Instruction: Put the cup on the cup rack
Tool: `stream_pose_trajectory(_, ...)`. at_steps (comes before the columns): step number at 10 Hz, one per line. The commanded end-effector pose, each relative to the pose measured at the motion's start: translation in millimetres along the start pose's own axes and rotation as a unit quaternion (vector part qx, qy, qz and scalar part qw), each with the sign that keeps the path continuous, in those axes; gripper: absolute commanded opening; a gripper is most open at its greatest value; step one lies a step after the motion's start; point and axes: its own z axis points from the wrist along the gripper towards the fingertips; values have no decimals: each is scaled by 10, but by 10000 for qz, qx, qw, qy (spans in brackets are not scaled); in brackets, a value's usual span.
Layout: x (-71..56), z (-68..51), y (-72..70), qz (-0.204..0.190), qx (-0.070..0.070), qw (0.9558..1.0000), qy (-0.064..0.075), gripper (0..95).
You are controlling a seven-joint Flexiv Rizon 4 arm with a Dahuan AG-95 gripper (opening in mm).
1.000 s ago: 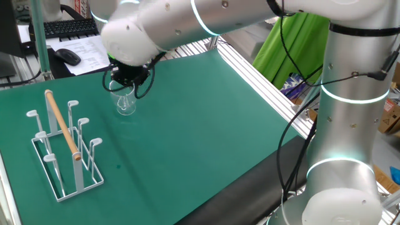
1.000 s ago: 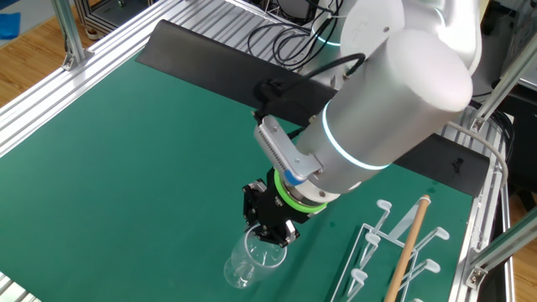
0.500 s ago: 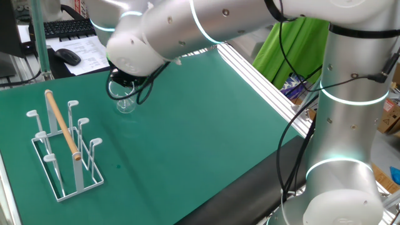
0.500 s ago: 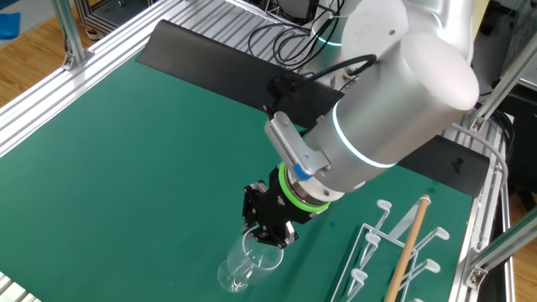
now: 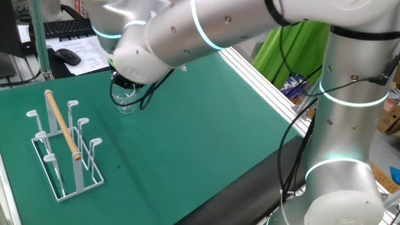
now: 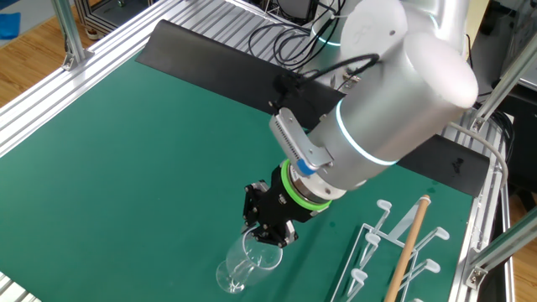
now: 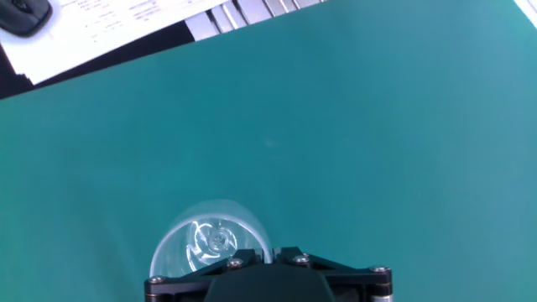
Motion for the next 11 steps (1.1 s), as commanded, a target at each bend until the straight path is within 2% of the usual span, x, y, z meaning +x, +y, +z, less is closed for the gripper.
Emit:
stream_pose_trajectory(1, 22, -19, -4, -24, 2, 10000, 26, 0)
stream_pose_trajectory(2, 37, -5, -6, -10, 0, 10000, 23, 0)
stream_pose_trajectory(5, 65, -6, -7, 84, 133, 9999, -19, 570)
stream_pose_trajectory(6, 71, -11, -6, 113, 129, 9999, -11, 760)
stream_pose_trajectory(11, 85, -26, -5, 76, 133, 9999, 29, 760)
